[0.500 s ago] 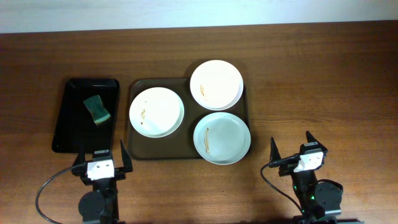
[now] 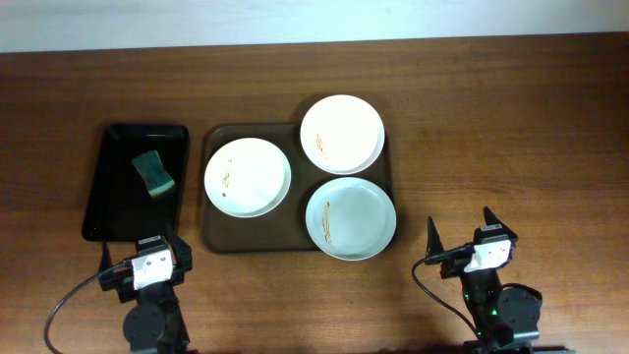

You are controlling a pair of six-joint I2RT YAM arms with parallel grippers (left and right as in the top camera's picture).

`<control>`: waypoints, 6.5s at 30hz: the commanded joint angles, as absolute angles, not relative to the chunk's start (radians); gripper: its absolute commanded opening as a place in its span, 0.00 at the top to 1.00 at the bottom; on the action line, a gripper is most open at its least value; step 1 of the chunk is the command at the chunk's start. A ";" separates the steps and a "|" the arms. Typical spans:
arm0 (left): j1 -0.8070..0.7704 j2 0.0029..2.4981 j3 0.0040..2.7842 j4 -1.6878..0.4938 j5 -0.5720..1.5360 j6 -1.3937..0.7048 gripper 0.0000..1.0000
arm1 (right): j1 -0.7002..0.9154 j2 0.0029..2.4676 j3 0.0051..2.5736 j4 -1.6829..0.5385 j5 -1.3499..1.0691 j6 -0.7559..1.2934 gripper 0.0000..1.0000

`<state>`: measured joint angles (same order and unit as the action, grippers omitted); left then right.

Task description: Clean dirty plates on tray and stack at the side

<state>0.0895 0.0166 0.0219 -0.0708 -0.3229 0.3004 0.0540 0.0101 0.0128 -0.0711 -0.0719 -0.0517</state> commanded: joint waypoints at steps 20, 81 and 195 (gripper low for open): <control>0.094 0.019 0.017 -0.068 -0.337 0.320 0.01 | 0.052 0.004 0.006 -0.074 -0.067 -0.045 0.02; 0.094 0.019 0.017 -0.017 0.072 0.147 0.01 | 0.052 0.003 0.006 -0.051 -0.075 -0.018 0.01; 0.048 2.061 1.825 -1.201 0.275 0.286 0.99 | 0.638 2.206 1.520 -0.454 -0.187 0.738 0.96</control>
<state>0.1101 2.0701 1.8877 -1.2316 0.2661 0.2367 0.6533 2.1838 1.5249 -0.4522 -0.1493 0.7372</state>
